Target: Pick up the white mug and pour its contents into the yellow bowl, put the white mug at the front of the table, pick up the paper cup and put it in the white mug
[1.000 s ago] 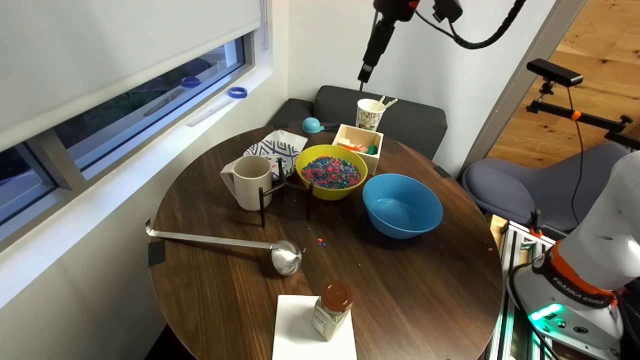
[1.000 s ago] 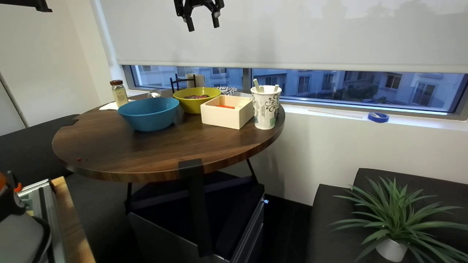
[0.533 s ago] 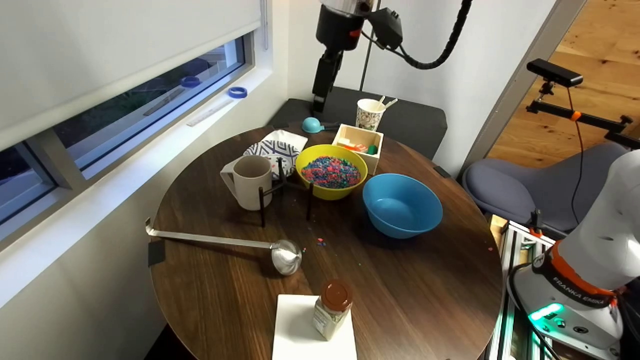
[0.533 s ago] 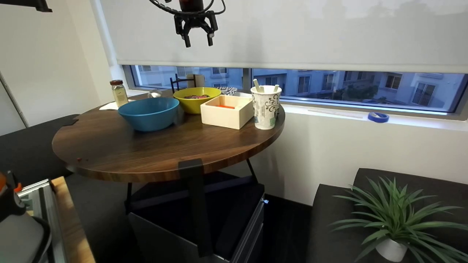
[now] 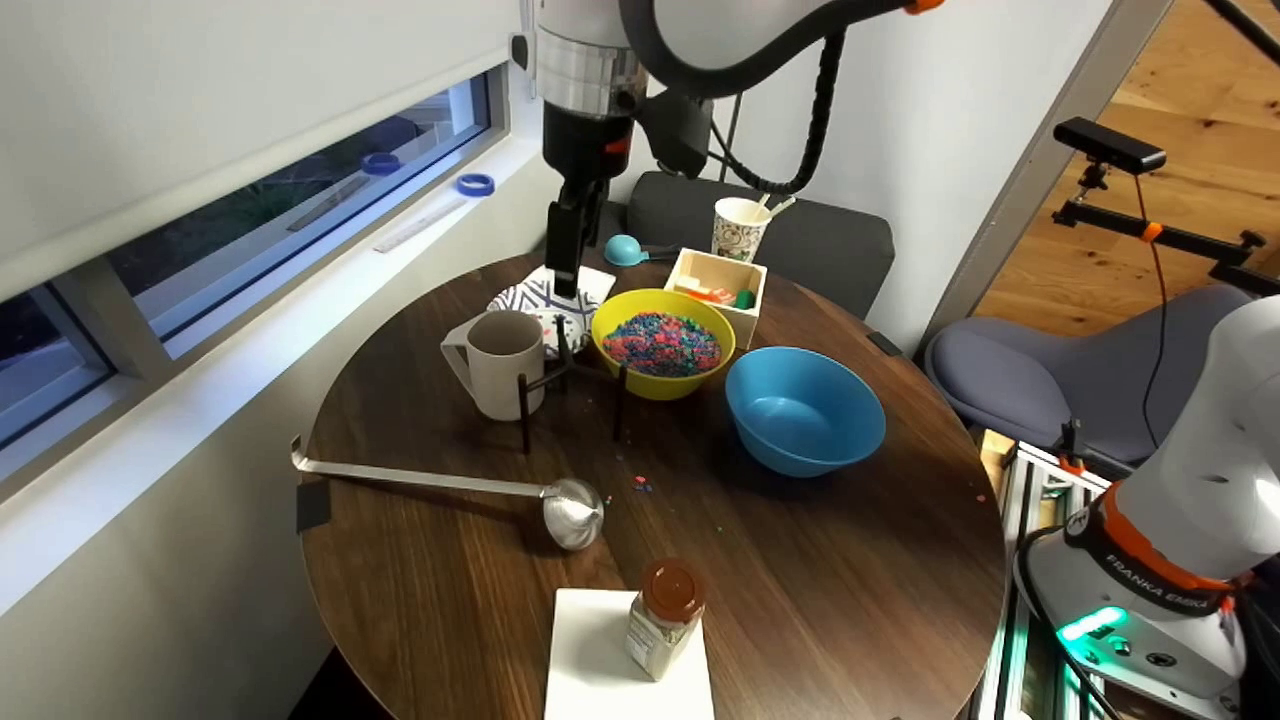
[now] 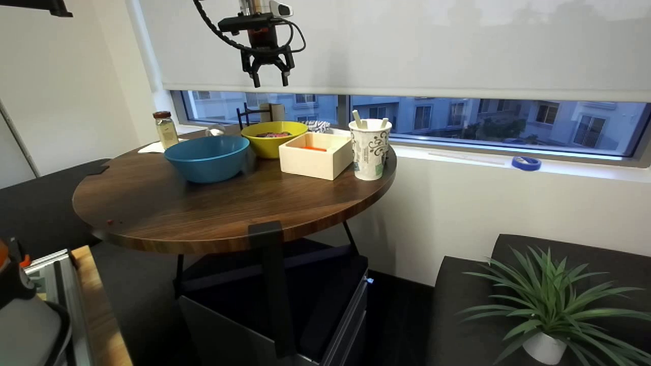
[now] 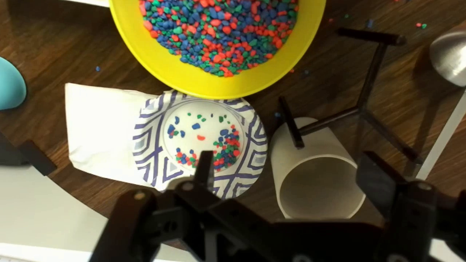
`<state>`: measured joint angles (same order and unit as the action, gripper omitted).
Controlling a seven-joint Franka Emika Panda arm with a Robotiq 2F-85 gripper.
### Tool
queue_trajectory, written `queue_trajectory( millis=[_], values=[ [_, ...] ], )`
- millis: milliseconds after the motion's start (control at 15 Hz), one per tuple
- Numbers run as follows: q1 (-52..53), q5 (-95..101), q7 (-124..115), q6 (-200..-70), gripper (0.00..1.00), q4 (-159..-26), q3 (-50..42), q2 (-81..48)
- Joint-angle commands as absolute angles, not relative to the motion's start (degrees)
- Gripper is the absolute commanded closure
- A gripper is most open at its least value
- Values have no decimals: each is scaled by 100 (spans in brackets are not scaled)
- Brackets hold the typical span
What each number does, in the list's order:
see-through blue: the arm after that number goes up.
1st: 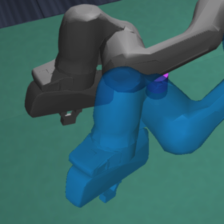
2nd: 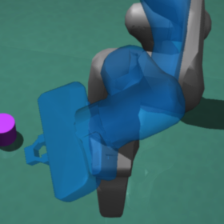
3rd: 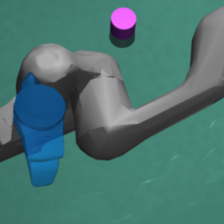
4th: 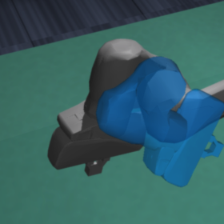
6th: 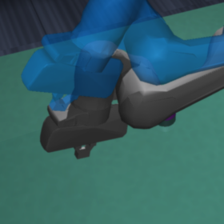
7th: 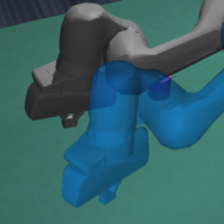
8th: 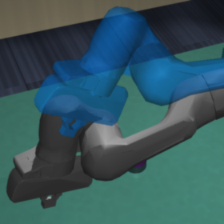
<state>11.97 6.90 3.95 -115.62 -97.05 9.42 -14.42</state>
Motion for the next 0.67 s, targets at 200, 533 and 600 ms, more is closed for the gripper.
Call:
queue_trajectory(
  millis=[200,533,600],
  values=[
    [1425,998,-409,-11651,0,-9302,892,-2068],
    [1410,898,-773,-12032,0,-9225,838,-2248],
    [1397,859,-819,-12148,0,-9223,833,-2268]
  ],
)
